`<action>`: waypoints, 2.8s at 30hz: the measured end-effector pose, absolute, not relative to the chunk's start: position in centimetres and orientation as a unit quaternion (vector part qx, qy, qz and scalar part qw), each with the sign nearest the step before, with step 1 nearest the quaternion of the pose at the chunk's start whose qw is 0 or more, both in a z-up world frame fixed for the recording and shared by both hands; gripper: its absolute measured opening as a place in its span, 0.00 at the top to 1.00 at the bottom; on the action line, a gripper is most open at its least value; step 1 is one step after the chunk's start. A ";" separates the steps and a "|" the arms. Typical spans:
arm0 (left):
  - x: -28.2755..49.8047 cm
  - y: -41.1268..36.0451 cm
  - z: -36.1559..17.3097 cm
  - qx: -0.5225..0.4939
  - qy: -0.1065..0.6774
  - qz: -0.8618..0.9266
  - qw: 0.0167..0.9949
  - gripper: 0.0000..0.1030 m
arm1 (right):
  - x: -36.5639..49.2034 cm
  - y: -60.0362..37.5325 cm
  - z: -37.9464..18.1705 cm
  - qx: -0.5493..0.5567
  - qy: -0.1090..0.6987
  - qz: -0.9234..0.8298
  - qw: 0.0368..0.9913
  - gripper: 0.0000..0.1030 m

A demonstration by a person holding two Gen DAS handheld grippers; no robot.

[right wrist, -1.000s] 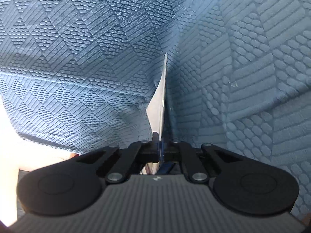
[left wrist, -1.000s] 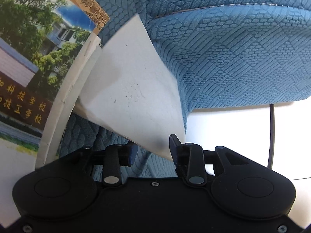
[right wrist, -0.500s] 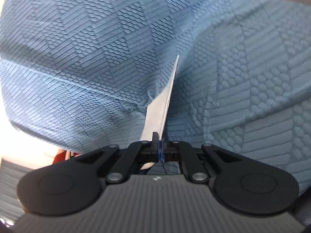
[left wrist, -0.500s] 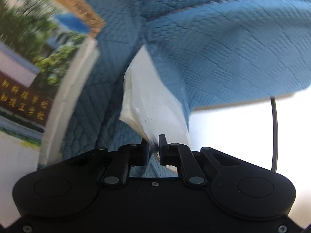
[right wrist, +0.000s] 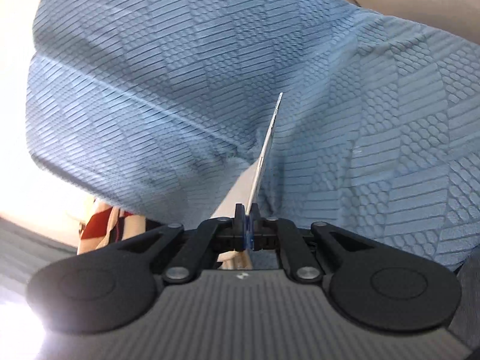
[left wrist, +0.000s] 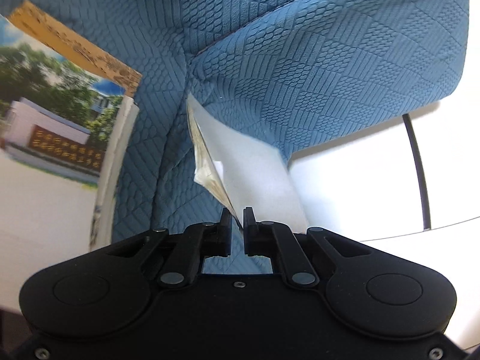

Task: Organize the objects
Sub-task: 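Lift and carry the held white envelope with both grippers over the book stack, then lower the envelope onto the book stack and open both grippers, then lift both grippers up and away from the book stack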

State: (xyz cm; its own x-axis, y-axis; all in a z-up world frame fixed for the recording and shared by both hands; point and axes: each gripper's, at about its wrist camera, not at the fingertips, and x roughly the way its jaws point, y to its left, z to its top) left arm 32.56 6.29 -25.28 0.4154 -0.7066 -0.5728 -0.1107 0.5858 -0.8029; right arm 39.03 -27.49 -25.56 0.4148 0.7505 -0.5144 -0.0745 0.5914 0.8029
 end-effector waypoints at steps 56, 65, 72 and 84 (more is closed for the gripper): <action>25.2 21.3 -25.9 -0.314 0.568 -0.063 0.758 0.94 | 29.7 -12.2 -29.2 0.157 0.584 0.342 0.719 0.91; 23.7 21.0 -24.1 -0.266 0.578 -0.056 0.769 0.67 | 28.4 -13.3 -26.8 0.128 0.602 0.309 0.725 0.76; 21.1 21.7 -19.4 -0.255 0.546 -0.054 0.796 0.57 | 27.1 -14.9 -20.7 0.105 0.546 0.323 0.766 0.76; 17.1 22.3 -5.5 -0.174 0.424 -0.083 0.885 0.47 | 23.1 -16.2 -8.0 0.091 0.406 0.372 0.830 0.76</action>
State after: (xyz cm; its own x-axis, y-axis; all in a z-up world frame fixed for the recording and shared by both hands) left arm 17.08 22.30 -5.46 0.6263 -0.2937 -0.7221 -0.0015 0.9259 -0.3778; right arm 23.09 -16.19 -8.02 0.3943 0.6911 -0.6058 -0.5428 0.7070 0.4534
